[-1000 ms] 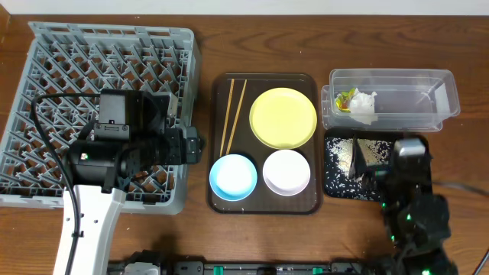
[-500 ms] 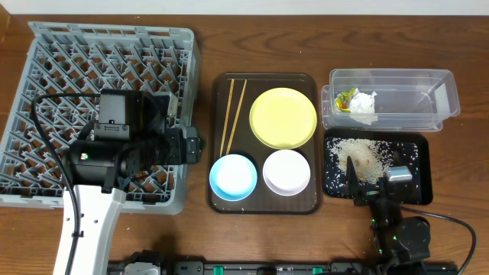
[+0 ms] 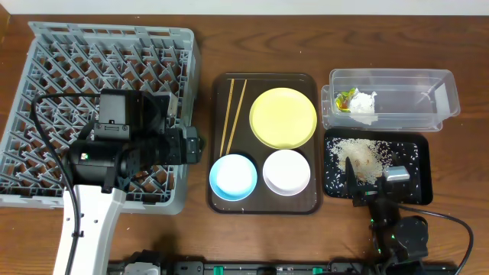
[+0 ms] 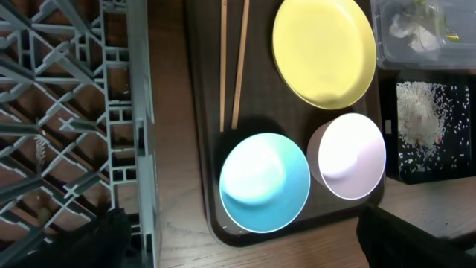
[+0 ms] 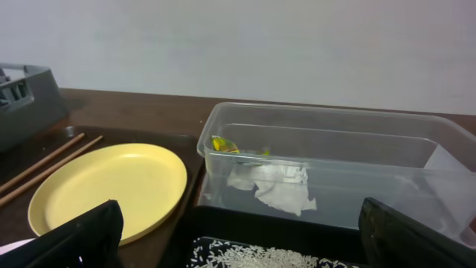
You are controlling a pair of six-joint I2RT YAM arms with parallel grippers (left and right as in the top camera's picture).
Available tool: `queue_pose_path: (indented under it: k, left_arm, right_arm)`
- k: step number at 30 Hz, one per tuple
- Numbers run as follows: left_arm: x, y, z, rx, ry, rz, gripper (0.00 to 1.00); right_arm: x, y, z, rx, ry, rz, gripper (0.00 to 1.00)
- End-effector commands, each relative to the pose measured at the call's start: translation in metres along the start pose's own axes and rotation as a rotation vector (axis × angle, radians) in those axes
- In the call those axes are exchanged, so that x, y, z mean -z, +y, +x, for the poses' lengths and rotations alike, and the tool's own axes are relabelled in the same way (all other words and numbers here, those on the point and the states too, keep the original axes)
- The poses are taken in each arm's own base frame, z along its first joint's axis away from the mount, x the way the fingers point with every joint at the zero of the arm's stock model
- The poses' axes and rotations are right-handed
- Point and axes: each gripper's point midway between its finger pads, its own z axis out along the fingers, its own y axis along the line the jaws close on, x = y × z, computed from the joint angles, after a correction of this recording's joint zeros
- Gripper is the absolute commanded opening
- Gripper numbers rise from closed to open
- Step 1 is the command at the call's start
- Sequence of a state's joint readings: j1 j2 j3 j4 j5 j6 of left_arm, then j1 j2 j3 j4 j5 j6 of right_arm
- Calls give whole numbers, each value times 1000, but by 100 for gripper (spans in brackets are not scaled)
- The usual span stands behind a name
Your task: Sort waste into correct bins and load items into the dishwasher
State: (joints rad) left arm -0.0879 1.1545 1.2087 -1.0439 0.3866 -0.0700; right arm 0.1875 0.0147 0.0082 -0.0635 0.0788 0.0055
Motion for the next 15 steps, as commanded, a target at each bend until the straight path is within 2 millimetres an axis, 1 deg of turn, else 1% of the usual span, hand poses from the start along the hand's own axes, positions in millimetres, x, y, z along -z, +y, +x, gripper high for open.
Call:
queue_pose_path:
  k: [1,12,15]
  left_arm:
    - [5,-4,-5,-19,-19,6,98]
    - [5,-4,-5,-18,-19,7,98]
    - [6,-11,-10,34,-36,44,98]
  right_arm:
    - [0,-2,1,10,1,9,99]
    - [0,-2,1,10,1,9,99]
    - [0,-2,1,10,1,9,99]
